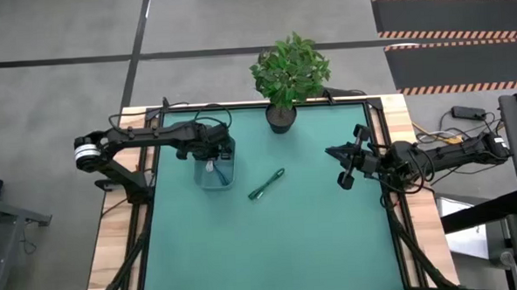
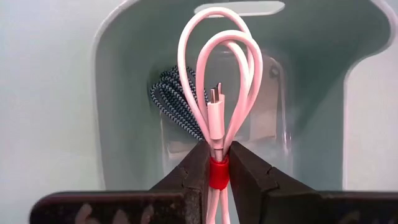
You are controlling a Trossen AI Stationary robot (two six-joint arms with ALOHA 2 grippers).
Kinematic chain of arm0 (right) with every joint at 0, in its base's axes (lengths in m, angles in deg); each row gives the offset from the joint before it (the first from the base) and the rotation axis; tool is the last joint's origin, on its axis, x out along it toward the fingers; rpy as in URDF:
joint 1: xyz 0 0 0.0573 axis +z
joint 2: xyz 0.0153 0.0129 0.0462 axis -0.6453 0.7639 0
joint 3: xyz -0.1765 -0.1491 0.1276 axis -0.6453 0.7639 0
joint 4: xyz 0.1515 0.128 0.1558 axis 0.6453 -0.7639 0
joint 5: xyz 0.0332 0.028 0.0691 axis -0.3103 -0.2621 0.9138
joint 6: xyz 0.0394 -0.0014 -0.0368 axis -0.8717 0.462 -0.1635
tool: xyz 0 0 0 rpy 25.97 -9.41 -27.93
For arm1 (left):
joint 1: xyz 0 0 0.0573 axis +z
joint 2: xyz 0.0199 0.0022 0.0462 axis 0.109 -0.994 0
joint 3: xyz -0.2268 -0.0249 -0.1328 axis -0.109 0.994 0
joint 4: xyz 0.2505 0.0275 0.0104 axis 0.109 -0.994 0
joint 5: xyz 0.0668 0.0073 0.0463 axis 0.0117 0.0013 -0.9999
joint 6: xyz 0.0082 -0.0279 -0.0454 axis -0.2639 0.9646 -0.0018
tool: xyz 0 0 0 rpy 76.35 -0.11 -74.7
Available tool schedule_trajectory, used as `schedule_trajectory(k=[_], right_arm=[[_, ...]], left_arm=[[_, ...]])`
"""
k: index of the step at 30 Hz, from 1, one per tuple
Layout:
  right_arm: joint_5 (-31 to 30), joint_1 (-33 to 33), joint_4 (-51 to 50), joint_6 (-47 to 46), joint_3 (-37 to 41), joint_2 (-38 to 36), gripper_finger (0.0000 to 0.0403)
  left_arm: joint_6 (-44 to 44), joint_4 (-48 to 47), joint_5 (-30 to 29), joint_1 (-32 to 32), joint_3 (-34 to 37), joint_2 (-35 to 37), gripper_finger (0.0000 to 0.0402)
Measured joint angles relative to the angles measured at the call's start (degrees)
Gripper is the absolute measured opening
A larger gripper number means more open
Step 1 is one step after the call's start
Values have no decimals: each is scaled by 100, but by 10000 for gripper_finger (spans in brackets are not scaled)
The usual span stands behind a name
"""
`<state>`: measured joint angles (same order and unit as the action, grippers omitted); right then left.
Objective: Pick and place USB-C Cables
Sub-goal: Put the white charger cable into the green bin
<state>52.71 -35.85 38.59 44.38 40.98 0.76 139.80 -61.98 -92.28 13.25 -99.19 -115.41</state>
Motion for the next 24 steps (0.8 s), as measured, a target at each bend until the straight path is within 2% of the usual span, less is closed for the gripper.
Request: schedule_trajectory(k=[16, 24], right_arm=[[-1, 0, 0, -43, 0, 0, 11], [-2, 0, -20, -43, 0, 0, 11]], left_arm=[[8, 3, -12, -10, 0, 0, 32], [2, 98, 38, -35, 4, -313, 32]])
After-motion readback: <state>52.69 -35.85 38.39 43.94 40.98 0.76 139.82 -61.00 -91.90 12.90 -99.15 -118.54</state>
